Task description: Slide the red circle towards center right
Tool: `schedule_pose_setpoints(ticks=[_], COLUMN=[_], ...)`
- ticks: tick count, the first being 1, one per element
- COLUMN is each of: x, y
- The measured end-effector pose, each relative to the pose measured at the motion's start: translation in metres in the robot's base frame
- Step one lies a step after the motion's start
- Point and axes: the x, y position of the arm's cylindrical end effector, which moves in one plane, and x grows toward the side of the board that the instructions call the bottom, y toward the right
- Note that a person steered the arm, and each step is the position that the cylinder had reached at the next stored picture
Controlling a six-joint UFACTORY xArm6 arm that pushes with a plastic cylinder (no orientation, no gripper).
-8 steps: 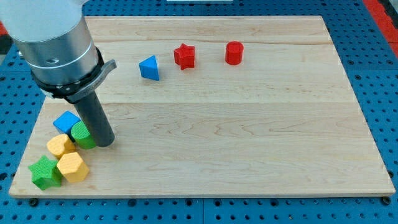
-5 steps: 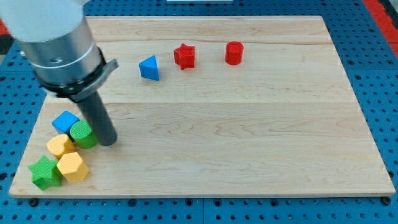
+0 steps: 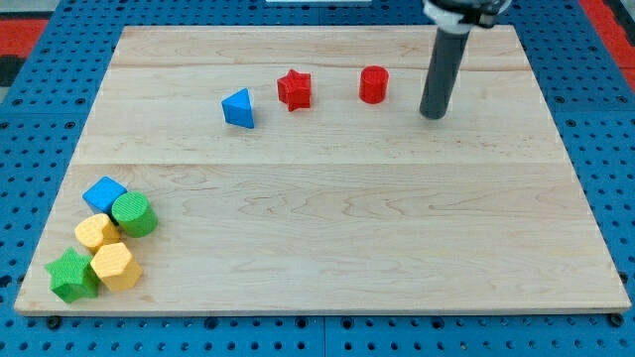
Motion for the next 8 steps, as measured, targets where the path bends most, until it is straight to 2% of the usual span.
schedule_pose_setpoints(ticks=[1,2,3,4,8], x=[-0.050,-0.074,-0.074,-0.067,0.057], y=[0.000,-0.034,-0.066,-0.083,-0.083])
